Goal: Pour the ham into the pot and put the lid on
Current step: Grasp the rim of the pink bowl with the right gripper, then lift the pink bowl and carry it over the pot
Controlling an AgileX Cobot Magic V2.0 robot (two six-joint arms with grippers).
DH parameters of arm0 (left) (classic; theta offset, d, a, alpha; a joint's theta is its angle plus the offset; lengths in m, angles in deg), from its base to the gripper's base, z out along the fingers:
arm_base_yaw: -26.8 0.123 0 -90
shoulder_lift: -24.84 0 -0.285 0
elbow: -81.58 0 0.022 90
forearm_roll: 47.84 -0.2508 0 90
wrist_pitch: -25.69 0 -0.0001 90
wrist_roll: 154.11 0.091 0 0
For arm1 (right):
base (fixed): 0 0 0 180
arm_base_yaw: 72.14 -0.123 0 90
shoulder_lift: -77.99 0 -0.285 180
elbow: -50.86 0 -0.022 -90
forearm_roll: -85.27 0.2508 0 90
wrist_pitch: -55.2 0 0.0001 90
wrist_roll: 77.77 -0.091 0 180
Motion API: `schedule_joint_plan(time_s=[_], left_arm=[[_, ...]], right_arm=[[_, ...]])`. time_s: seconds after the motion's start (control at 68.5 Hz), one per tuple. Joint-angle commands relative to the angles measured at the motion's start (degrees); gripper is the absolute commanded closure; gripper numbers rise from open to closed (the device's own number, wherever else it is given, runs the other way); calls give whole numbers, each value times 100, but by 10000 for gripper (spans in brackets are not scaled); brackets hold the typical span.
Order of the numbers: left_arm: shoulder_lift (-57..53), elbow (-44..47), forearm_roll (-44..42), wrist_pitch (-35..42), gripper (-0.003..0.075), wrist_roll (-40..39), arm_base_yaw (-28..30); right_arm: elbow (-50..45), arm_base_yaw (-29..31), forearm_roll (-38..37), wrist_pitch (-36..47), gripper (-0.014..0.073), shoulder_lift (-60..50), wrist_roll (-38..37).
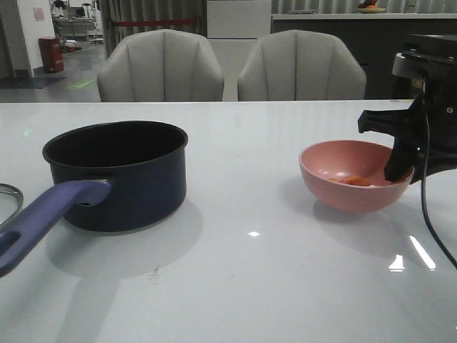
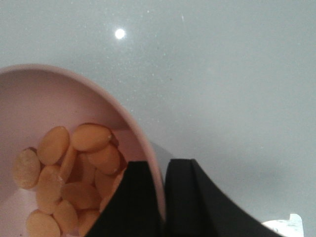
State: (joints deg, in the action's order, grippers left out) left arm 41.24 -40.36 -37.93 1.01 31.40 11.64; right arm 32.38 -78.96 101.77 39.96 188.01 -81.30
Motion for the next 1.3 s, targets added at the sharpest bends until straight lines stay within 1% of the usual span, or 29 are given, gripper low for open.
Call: schedule_joint_plan(time_s=[0.0,0.058,0.146,0.19,0.263,0.38,0.555,0.642,0.73,0.803,0.92,1.037,1.154,1.168,1.183,1.285], left_arm=[[47,-151,86,495,118,1,-30],[47,-151,86,495,118,1,-30],[47,-151,86,495,118,1,-30],[47,-151,86,495,118,1,-30],[47,-151,86,495,118,1,-30],[47,-151,86,495,118,1,-30],[47,-151,86,495,118,1,-30],[47,-151,86,495,118,1,-30],[47,-151,86,495,118,1,-30],[47,-151,86,495,118,1,-30],[47,-151,86,495,118,1,-30],[47,-151,86,495,118,1,-30],[47,-151,86,495,118,1,-30],[47,-151,86,495,118,1,-30],[47,-151,86,495,118,1,-30],[47,-151,86,495,118,1,-30]], right_arm=[[183,-7,59,382,459,-540,16],[258,-85,40,336,459,-685,102],[532,-311,40,147,459,-852,495],[791,-499,40,-119,459,-886,785],[1263,-807,40,-558,459,-865,952],[2120,-1386,40,-1167,459,-683,961],[3418,-2104,40,-1742,459,-18,961],[4026,-2342,34,-1925,459,397,961],[4494,-2501,28,-1846,459,725,961],[4622,-2599,23,-1473,459,826,961],[4441,-2755,23,-681,459,757,961],[3874,-2905,-132,658,459,575,973],[3016,-3043,-324,2435,459,427,973],[2925,-3062,-331,2534,459,419,973],[2836,-3081,-354,2821,459,419,988],[2244,-3186,-558,4088,459,448,1207]])
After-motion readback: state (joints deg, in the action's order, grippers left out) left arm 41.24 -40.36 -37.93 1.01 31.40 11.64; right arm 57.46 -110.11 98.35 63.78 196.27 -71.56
